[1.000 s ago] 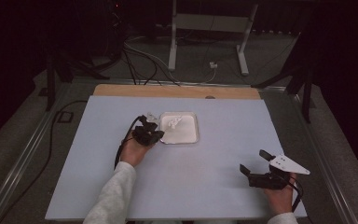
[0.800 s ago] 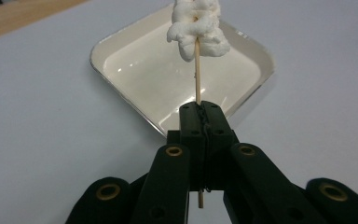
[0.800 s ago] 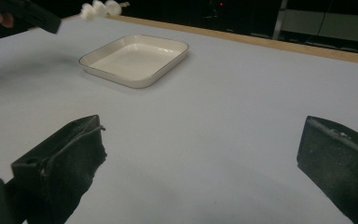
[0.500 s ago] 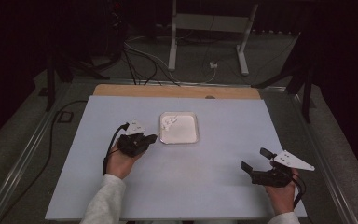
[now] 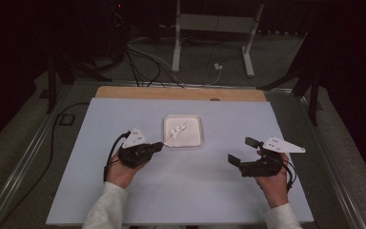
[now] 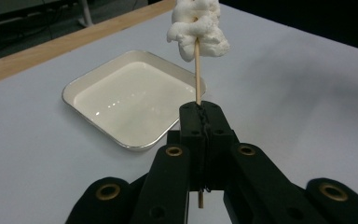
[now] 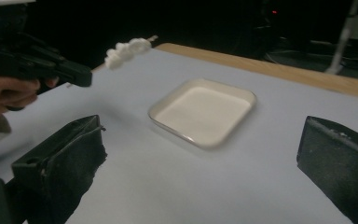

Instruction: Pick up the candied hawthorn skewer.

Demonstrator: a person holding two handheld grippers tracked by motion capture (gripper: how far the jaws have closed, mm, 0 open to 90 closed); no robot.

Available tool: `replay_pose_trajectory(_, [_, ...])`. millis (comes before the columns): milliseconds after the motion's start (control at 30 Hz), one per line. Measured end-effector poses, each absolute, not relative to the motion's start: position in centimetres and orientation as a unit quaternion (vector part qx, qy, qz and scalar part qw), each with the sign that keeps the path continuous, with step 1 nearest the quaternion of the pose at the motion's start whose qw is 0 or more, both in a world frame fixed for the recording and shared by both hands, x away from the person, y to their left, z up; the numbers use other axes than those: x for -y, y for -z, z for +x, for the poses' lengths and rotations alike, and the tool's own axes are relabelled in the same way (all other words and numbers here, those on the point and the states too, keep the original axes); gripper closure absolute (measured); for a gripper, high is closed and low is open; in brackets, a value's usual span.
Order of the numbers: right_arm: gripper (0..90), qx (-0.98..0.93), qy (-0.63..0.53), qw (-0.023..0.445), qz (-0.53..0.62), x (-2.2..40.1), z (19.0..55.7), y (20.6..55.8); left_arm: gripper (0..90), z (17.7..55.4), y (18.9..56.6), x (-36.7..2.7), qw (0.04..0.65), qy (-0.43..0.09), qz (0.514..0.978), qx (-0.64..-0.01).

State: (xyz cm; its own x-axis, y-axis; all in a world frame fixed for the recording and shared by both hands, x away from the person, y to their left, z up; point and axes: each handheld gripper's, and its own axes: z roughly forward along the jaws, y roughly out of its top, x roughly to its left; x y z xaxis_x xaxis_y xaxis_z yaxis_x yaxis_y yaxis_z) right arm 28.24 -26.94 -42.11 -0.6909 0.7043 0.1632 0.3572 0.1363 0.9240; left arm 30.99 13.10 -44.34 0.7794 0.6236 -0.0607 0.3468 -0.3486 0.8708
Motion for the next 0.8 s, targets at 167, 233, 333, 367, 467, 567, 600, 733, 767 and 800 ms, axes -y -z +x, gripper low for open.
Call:
replay_pose_trajectory(167, [0.7,-0.743,-0.558,0.145,0.341,24.7,29.8,40.2,90.0,30.6,44.3,-13.2,0.492,-0.145,0.809,-0.288])
replay_pose_trajectory(233, [0.7,-0.745,-0.557,0.142,0.338,23.9,30.5,39.5,90.0,30.5,44.2,-13.1,0.494,-0.147,0.81,-0.279])
replay_pose_trajectory(333, [0.8,-0.753,-0.544,0.144,0.342,22.8,31.5,38.7,90.0,30.2,44.2,-13.0,0.5,-0.147,0.81,-0.27])
replay_pose_trajectory(367, [0.8,-0.753,-0.543,0.144,0.342,22.5,31.8,38.4,90.0,30.2,44.2,-13.0,0.5,-0.147,0.81,-0.27])
replay_pose_trajectory(467, [4.6,-0.753,-0.545,0.142,0.341,21.6,32.4,37.9,90.0,30.1,44.2,-12.9,0.501,-0.148,0.811,-0.263])
replay_pose_trajectory(567, [6.1,-0.756,-0.545,0.135,0.337,20.8,32.8,37.4,90.0,30.0,44.2,-12.8,0.503,-0.147,0.812,-0.258])
replay_pose_trajectory(600, [6.2,-0.758,-0.544,0.13,0.335,20.4,32.9,37.3,90.0,29.9,44.2,-12.8,0.503,-0.146,0.812,-0.257])
replay_pose_trajectory(733, [8.5,-0.769,-0.534,0.119,0.331,19.1,33.5,37.0,90.0,29.9,44.3,-12.6,0.51,-0.143,0.811,-0.248])
replay_pose_trajectory(767, [11.3,-0.771,-0.531,0.114,0.333,18.8,33.6,37.0,90.0,29.9,44.3,-12.6,0.51,-0.143,0.811,-0.248])
replay_pose_trajectory(800, [13.5,-0.773,-0.529,0.109,0.332,18.5,33.8,37.0,90.0,29.9,44.3,-12.5,0.513,-0.144,0.81,-0.246])
